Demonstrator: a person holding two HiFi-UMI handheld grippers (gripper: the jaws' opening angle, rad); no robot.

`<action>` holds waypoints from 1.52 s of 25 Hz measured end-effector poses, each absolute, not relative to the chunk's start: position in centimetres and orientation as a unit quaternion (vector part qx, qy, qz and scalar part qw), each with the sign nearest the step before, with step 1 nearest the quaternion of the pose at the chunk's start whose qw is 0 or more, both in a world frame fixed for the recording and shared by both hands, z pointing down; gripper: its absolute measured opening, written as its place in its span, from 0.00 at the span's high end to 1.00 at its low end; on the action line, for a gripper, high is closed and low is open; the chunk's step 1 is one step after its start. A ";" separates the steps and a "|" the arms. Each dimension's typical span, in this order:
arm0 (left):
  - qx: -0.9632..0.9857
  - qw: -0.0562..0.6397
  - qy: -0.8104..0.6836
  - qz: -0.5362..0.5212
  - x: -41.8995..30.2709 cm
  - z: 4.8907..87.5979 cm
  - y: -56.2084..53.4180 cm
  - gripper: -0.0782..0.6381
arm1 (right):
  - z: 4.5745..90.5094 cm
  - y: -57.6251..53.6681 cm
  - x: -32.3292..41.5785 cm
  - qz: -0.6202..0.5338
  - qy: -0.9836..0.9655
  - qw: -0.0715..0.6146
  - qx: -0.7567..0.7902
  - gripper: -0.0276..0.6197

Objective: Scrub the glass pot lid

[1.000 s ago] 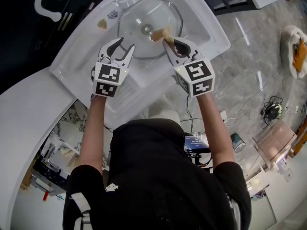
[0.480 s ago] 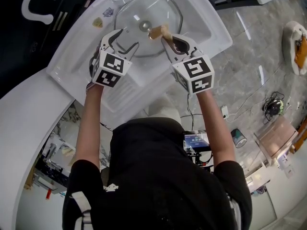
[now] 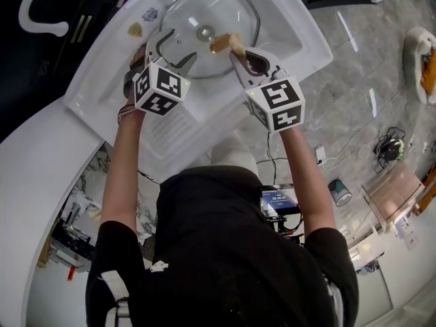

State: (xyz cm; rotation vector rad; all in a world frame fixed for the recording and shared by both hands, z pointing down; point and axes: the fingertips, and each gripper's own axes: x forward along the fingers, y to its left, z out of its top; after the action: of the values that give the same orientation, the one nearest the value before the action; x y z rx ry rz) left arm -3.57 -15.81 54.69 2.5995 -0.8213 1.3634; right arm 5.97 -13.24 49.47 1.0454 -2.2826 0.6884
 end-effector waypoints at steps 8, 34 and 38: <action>0.845 0.000 -0.241 0.478 -3.1 55.9 -16.4 0.47 | 50.2 -13.4 5.7 0.259 -0.846 0.265 0.384 0.91; 0.832 -0.022 -0.264 0.487 -3.7 57.5 -17.2 0.48 | 51.1 -12.6 6.2 0.272 -0.840 0.264 0.388 0.91; 0.831 -0.041 -0.275 0.481 -4.0 57.6 -17.4 0.48 | 51.2 -12.7 6.0 0.274 -0.841 0.263 0.385 0.91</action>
State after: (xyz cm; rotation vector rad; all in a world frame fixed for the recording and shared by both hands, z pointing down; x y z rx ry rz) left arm -3.97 -17.43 57.59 2.6808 -0.8880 1.5526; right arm 5.99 -12.70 51.22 1.0427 -2.2752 0.7407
